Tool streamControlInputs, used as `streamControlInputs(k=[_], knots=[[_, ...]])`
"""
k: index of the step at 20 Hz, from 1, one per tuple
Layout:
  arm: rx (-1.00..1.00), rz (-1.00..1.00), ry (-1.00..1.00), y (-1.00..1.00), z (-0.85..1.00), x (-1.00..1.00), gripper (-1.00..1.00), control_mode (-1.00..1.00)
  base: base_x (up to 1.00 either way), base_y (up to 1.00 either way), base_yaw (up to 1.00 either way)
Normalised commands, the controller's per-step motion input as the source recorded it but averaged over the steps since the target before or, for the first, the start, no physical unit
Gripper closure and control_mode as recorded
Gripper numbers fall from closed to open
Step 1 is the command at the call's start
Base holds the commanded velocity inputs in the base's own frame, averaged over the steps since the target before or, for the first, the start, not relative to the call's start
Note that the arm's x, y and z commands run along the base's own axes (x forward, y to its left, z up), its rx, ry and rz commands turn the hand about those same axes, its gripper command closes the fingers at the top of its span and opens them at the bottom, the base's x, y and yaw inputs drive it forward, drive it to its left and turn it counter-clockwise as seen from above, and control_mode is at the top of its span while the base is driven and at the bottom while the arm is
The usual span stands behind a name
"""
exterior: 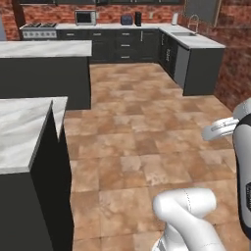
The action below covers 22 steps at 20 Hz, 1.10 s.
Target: Move the bowls from the cabinet to the plates on the dining table.
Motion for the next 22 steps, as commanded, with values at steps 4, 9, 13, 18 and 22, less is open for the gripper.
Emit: streamControlInputs(k=[4,9,13,18,22], knots=[[0.0,0.0,0.0,0.0,0.0,0.0,-1.0,1.0,1.0,-0.45,0.0],[0.0,0.0,0.0,0.0,0.0,0.0,-1.0,1.0,1.0,-0.43,0.0],[0.0,0.0,0.0,0.0,0.0,0.0,-1.0,1.0,1.0,-0.44,0.0],[0.0,0.0,0.0,0.0,0.0,0.0,-1.0,1.0,1.0,-0.44,0.0],[0.0,0.0,0.0,0.0,0.0,0.0,-1.0,1.0,1.0,-0.35,0.01]])
